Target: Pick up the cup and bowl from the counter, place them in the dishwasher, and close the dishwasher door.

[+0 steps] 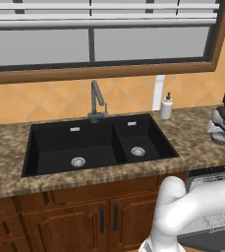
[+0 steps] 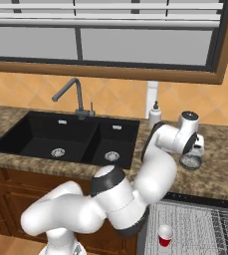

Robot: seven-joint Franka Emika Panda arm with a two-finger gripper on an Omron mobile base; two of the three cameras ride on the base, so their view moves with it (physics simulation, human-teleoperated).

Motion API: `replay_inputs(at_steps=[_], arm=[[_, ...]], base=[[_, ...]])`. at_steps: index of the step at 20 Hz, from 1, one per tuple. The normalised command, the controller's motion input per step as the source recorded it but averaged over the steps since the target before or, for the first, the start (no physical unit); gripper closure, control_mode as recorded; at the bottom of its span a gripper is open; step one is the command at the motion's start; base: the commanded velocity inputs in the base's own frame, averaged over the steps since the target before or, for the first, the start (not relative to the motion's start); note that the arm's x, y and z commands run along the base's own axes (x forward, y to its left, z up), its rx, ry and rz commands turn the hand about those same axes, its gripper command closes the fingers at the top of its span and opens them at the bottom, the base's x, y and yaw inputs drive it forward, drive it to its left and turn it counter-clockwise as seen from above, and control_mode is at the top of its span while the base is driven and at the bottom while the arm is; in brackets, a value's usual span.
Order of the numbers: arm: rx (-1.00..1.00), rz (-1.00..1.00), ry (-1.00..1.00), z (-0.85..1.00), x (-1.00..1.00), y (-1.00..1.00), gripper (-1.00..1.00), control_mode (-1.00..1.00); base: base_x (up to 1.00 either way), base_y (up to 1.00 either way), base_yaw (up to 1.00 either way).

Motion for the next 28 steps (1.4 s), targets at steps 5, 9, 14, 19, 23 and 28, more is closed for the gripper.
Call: replay_inputs(at_steps=[5, 9, 14, 19, 23, 28], arm=[[0.0, 0.0, 0.03, -0.24, 0.25, -0.04, -1.0, -1.0], [0.0, 0.0, 0.0, -0.29, 0.41, -0.04, -1.0, -1.0], [0.01, 0.0, 0.02, -0.12, 0.01, -0.17, -1.0, -1.0], [0.02, 0.0, 0.01, -0.05, 0.02, -0.15, -1.0, -1.0], [0.0, 0.0, 0.02, -0.12, 0.0, 0.0, -1.0, -1.0], [0.0, 0.01, 0.06, -0.45, 0.0, 0.06, -1.0, -1.0]], base=[[0.0, 0.0, 0.0], [0.0, 0.0, 0.0], [0.0, 0.0, 0.0], [0.0, 0.0, 0.0], [0.0, 0.0, 0.0], [0.0, 0.0, 0.0]])
